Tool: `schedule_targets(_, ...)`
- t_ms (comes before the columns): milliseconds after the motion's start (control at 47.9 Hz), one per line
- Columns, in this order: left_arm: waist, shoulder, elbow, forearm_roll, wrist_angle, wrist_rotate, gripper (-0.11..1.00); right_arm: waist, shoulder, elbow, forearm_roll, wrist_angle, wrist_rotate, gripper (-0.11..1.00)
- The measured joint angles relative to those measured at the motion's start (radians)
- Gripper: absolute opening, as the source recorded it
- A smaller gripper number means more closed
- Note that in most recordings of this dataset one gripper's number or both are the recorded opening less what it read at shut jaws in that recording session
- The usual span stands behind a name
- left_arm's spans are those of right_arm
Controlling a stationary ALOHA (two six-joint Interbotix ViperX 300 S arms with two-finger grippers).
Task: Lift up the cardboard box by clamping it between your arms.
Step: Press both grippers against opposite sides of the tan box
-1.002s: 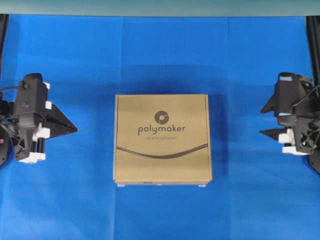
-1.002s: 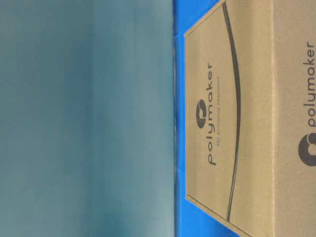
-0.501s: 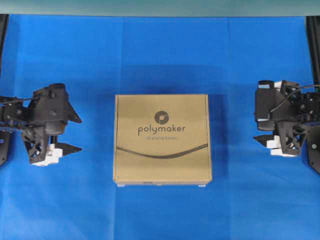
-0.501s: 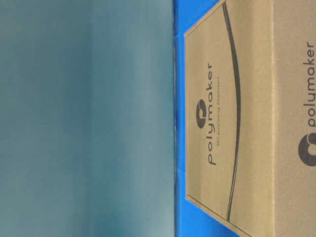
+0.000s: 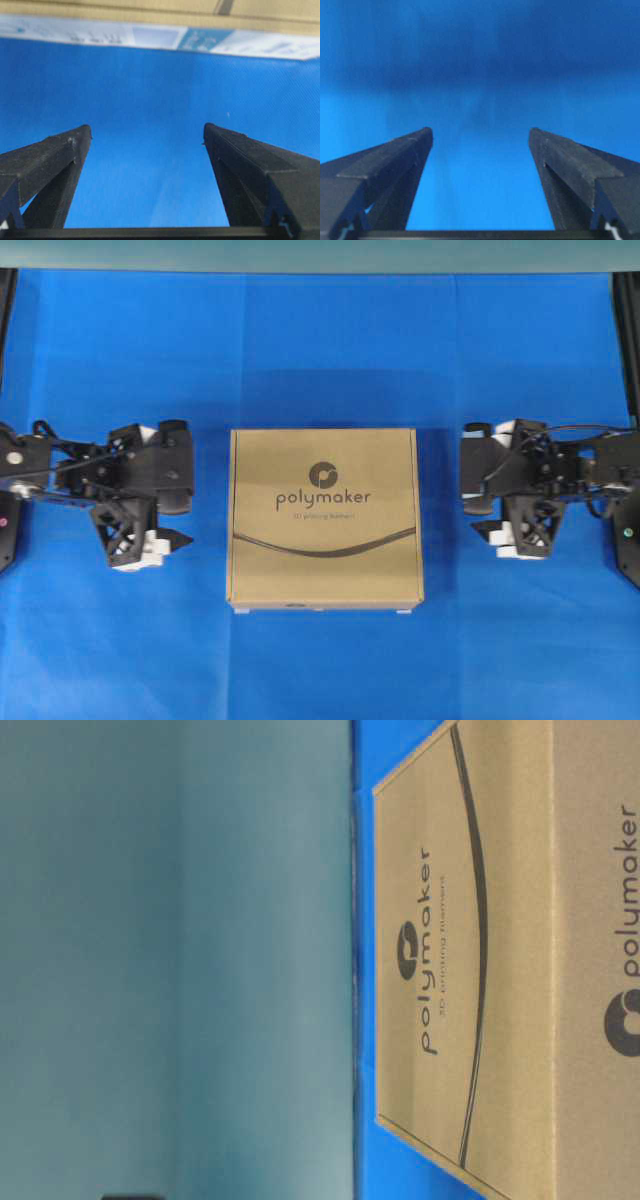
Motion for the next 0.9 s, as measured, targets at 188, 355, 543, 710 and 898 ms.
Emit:
schedule_targets(188,0.006,0.071,-0.034,-0.002,-0.029,-0.003,0.88,0.009,0.103,-0.046,0.000,-0.063,-0.011,0.99)
schedule_targets(355,0.008,0.112,-0.066,0.000,-0.040,-0.003,0.88,0.018,0.163,-0.084,0.000,-0.091,-0.014,0.99)
schedule_targets(543,0.008,0.160,-0.100,-0.002,-0.051,-0.003,0.88,0.023,0.201,-0.120,0.000,-0.109,-0.014,0.99)
schedule_targets(710,0.009,0.173,-0.115,-0.002,-0.052,0.002,0.88,0.029,0.227,-0.153,0.002,-0.114,-0.014,0.99)
schedule_targets(898,0.009,0.175,-0.118,0.000,-0.052,0.000,0.88,0.035,0.249,-0.187,0.023,-0.112,-0.014,0.99)
